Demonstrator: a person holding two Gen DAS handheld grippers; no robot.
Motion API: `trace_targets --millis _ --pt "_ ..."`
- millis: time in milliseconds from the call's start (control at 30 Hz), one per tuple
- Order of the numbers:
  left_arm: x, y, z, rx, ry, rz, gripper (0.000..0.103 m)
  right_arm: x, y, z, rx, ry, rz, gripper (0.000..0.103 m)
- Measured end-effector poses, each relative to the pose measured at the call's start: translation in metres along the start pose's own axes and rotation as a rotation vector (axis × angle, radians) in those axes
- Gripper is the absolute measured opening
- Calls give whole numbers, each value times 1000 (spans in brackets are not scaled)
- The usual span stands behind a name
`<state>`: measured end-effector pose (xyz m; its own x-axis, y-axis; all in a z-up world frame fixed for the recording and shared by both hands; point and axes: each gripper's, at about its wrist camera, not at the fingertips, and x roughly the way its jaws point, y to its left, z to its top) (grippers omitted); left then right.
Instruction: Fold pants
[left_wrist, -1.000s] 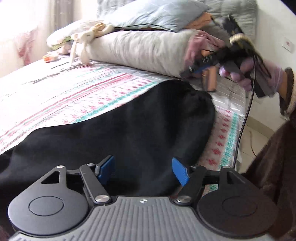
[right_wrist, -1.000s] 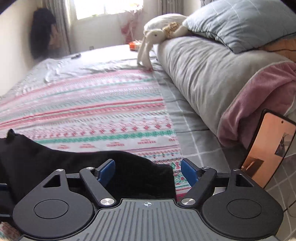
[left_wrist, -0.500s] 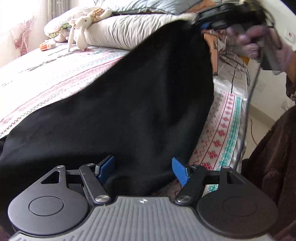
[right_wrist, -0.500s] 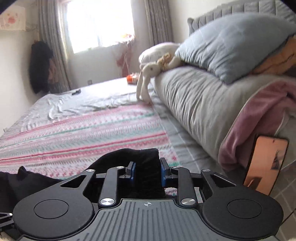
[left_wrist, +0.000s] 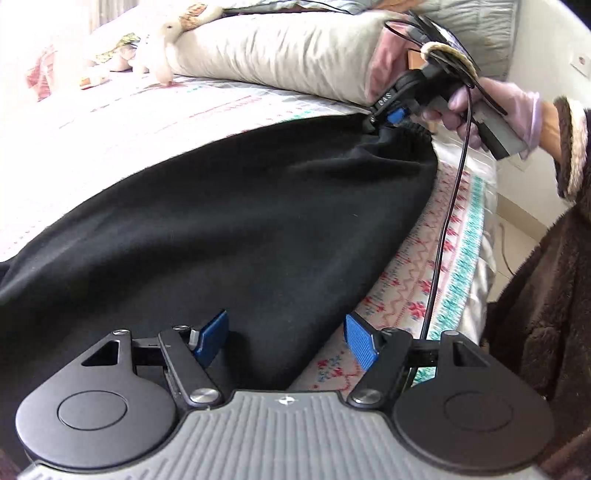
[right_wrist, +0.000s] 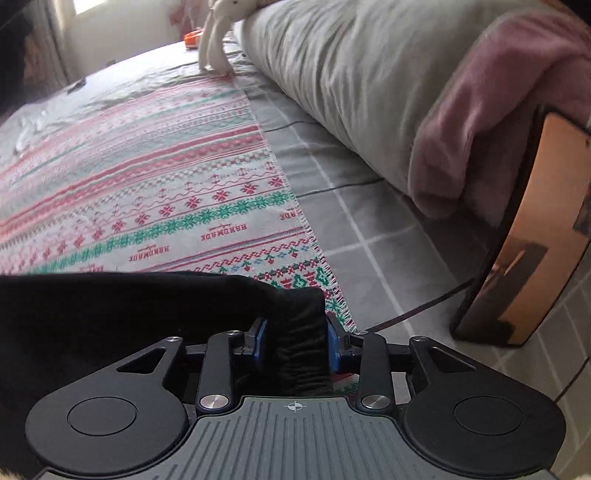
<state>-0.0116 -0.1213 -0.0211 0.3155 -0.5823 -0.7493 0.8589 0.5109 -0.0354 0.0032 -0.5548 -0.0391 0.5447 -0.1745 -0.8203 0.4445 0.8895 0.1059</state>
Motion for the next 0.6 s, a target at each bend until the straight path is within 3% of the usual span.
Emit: trace_targets --millis 67,100,133,333,500,600 --pt "-5 7 2 -21 -26 34 93 -6 -8 5 79 6 20 44" --pt "-8 11 3 -34 -40 56 95 -15 -8 6 89 -18 29 58" --pt "-9 16 4 -49 -55 77 98 -23 -7 8 85 -51 32 66" --pt "-28 55 14 -131 -114 282 101 -45 27 16 22 -109 82 73" --pt "-45 111 18 -252 -151 386 103 -37 71 15 6 -38 186 74" --pt "-40 151 16 -315 -111 445 103 -29 97 16 -19 -9 202 74"
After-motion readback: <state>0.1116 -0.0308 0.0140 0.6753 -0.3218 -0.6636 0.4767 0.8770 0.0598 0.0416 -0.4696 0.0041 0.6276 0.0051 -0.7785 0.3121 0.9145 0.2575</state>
